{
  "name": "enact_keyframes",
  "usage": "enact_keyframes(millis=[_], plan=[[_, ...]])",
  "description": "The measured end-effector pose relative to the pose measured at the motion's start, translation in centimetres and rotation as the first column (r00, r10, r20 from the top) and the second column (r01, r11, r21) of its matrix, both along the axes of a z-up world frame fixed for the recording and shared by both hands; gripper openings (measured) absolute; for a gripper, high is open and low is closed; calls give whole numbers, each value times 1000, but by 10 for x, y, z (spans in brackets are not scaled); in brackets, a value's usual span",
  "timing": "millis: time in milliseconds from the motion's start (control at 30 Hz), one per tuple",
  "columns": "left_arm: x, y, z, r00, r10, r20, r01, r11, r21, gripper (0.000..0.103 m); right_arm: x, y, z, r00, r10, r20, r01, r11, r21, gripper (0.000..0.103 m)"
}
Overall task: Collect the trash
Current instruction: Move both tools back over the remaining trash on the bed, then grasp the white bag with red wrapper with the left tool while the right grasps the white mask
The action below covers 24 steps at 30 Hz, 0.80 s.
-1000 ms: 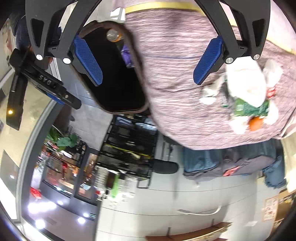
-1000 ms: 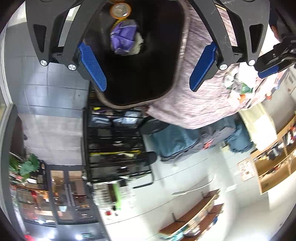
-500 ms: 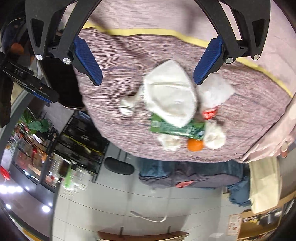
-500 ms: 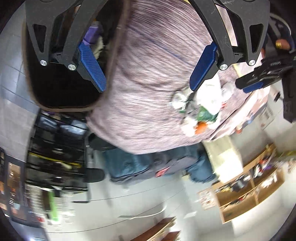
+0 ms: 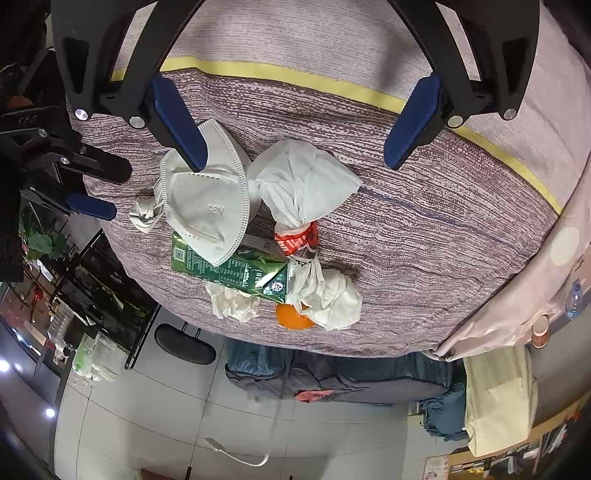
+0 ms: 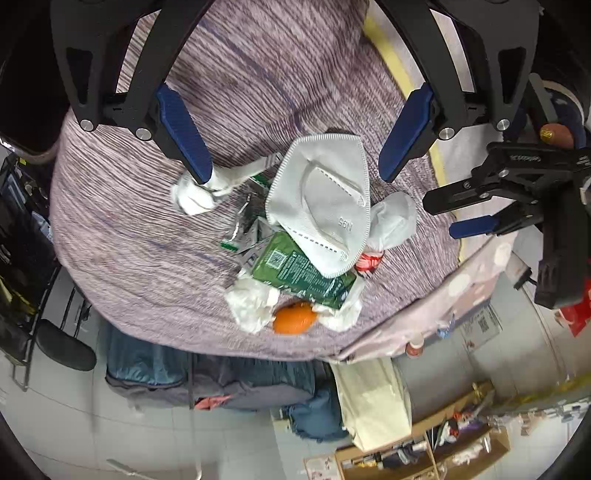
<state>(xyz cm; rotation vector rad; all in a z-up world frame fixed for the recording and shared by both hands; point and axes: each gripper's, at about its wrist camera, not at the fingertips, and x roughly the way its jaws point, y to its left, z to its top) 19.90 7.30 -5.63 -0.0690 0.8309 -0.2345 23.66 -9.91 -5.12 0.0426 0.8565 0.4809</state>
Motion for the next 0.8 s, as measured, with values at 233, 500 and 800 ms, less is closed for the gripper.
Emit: enact_keyframes(millis=[233, 500, 800], plan=[[32, 4, -12, 998, -21, -64, 22, 1000, 15, 86, 42, 20, -24, 992, 0, -126, -3, 1000, -27, 76], [70, -10, -17, 993, -54, -110, 55, 998, 8, 64, 50, 27, -32, 989, 22, -147, -24, 1000, -13, 26], [61, -10, -18, 995, -41, -94, 40, 999, -14, 21, 29, 18, -18, 996, 39, -85, -34, 998, 60, 21]])
